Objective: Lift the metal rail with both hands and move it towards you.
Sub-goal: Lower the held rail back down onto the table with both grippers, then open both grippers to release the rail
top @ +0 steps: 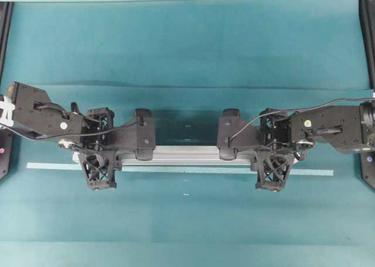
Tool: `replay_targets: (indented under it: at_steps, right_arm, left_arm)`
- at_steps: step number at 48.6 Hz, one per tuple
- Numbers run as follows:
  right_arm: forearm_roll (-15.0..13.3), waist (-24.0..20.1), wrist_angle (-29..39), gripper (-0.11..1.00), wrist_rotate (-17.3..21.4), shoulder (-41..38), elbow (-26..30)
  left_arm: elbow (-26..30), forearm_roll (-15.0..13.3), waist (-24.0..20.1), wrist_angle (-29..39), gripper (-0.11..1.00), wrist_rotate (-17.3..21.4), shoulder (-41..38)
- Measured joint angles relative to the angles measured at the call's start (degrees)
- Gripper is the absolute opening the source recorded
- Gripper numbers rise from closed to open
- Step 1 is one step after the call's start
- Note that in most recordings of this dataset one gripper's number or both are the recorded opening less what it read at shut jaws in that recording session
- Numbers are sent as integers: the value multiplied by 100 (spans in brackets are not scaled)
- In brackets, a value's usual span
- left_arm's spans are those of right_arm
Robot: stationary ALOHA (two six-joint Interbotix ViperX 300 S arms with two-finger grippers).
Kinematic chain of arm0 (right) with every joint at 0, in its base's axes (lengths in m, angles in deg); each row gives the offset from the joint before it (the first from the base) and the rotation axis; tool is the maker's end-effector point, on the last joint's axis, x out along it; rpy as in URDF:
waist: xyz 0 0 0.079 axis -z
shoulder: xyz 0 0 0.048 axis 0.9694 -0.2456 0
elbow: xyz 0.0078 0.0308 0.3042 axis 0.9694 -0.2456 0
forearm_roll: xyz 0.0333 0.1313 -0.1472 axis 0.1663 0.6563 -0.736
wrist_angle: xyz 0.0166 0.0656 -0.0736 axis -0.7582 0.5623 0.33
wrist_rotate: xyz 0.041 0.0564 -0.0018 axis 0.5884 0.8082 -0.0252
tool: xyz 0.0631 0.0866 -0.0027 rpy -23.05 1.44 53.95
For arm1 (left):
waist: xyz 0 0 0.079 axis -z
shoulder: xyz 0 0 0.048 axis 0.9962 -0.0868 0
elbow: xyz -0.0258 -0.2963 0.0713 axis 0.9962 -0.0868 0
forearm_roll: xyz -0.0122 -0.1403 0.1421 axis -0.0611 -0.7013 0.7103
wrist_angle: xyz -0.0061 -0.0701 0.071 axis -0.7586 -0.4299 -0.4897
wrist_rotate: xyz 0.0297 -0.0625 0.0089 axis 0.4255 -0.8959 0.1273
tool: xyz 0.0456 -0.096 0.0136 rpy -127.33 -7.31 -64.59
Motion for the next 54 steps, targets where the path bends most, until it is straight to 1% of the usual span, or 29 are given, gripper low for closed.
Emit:
replay_targets:
  at_steps: [23, 54]
  right_arm:
    - [88, -53, 0, 37, 0, -9, 0]
    - [97, -62, -70, 37, 0, -44, -26]
  left_arm:
    - [-62, 9, 9, -114, 28, 9, 0]
    - [-149, 0, 9, -334, 28, 9, 0]
